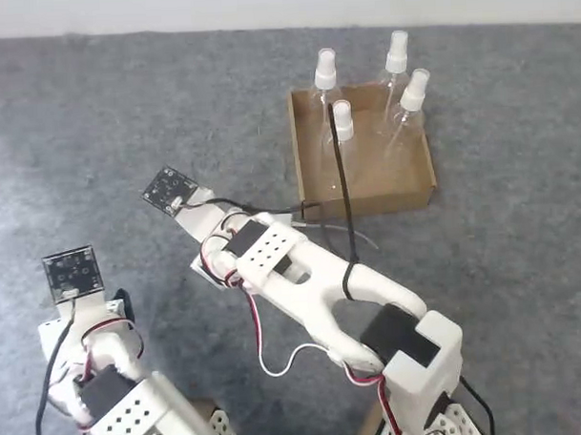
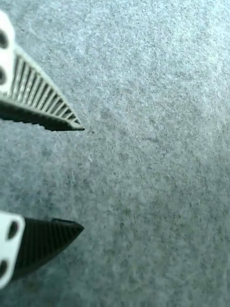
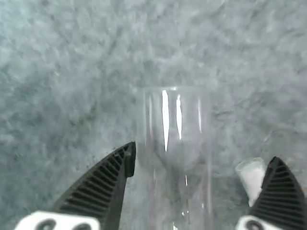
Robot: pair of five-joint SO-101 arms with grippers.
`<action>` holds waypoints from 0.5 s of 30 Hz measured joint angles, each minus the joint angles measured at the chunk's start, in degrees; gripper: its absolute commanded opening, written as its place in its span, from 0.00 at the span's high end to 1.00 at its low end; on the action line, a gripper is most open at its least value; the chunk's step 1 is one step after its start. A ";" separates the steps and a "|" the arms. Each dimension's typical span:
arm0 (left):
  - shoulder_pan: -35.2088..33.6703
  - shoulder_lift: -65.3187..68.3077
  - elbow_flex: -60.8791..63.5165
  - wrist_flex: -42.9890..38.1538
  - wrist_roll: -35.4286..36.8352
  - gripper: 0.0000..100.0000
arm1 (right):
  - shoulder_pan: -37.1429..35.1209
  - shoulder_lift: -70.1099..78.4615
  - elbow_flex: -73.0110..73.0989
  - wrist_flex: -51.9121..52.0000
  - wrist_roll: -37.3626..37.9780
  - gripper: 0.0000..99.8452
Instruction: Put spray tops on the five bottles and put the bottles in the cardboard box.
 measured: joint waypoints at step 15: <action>0.00 0.00 0.00 0.00 0.00 0.73 | 0.26 -4.48 1.14 5.45 0.35 0.99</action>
